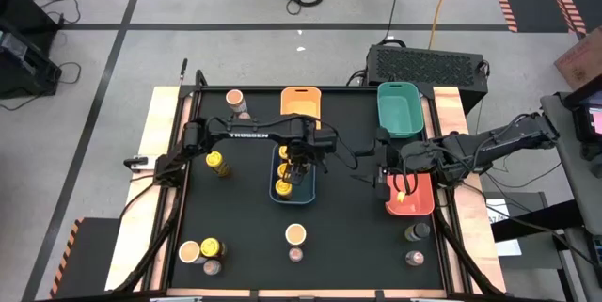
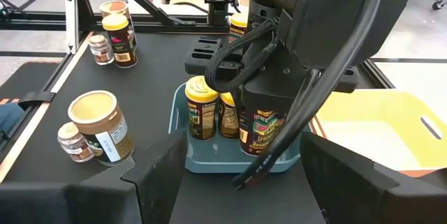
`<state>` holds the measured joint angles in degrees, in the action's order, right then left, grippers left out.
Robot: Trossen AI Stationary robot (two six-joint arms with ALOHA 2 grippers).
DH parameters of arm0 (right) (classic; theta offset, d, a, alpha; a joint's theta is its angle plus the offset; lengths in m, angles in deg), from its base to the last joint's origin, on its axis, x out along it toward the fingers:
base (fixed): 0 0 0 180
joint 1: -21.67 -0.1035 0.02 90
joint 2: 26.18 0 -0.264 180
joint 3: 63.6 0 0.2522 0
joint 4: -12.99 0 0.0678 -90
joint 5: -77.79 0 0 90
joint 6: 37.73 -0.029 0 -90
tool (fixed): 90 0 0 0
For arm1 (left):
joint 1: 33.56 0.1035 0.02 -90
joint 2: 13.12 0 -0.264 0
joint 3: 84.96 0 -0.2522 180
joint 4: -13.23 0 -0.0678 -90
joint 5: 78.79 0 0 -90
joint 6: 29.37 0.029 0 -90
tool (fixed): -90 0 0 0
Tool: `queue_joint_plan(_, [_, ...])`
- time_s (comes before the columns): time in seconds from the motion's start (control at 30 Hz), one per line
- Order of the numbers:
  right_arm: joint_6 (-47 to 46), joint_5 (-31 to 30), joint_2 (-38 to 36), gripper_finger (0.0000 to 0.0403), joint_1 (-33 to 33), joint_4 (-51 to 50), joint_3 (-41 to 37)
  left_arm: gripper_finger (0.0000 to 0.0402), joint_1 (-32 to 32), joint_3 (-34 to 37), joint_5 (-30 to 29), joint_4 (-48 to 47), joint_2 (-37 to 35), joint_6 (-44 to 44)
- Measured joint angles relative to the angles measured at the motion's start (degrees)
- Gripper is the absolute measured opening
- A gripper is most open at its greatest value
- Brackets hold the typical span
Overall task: Sort spices by type
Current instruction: Put the yellow seasoning bottle into the dark blue bin
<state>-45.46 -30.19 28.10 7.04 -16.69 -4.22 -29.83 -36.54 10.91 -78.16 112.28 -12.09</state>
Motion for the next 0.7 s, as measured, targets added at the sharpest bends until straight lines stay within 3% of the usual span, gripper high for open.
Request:
queue_joint_plan(0.27, [0.0, 0.0, 0.0, 0.0272, 0.0, -0.2, 0.0, 0.0238, 0.2, 0.0, -0.1, 0.3, 2.3, 0.1])
queue_joint_plan(0.47, [0.0, 0.0, 0.0, 0.0272, 0.0, -0.2, 0.0, 0.0281, 0.2, 0.0, -0.2, 0.5, 2.5, 0.1])
queue_joint_plan(0.7, [0.0, 0.0, 0.0, 0.0272, 0.0, -0.2, 0.0, 0.0290, 0.2, 0.0, -0.2, 0.5, 2.5, 0.2])
